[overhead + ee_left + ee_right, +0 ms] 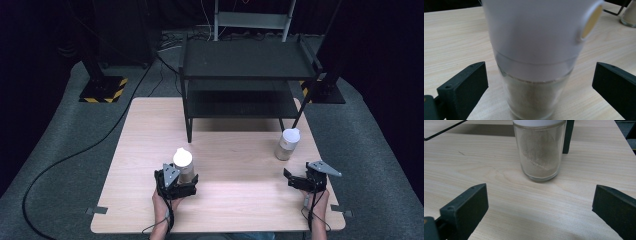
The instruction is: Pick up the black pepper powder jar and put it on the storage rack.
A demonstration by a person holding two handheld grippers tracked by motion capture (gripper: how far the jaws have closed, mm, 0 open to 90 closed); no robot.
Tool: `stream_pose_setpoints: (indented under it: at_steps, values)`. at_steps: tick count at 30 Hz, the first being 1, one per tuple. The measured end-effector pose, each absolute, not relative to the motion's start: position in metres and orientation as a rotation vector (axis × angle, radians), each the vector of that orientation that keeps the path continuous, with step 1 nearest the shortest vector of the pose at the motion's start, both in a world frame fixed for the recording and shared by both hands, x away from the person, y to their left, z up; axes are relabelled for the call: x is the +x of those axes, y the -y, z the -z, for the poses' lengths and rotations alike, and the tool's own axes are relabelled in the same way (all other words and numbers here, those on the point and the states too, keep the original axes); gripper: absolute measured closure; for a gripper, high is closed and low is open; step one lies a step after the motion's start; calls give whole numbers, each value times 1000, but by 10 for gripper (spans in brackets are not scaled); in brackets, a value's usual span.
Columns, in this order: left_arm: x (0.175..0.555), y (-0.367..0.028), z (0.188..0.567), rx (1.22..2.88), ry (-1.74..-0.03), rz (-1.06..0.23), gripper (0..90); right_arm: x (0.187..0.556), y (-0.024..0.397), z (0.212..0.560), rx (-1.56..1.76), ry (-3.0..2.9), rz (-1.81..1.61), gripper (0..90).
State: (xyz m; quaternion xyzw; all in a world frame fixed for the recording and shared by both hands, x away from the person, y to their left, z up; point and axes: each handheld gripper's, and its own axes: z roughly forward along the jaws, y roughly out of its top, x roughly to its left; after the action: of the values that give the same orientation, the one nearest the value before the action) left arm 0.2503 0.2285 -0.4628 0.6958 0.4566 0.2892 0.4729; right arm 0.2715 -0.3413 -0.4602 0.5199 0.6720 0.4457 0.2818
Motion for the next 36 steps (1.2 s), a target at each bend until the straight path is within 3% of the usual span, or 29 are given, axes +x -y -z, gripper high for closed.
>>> stream_pose_setpoints:
  at_steps: [17, 23, 36]
  values:
    - [264, -225, 462, 1703, -1156, -687, 7, 271, 343, 461, 1396, -1795, -1210, 0]
    - [266, -234, 464, 1666, -1167, -630, 278, 272, 343, 461, 1394, -1799, -1206, 0]
    - [262, -234, 460, 1691, -1141, -673, 307, 272, 345, 462, 1368, -1805, -1223, 0]
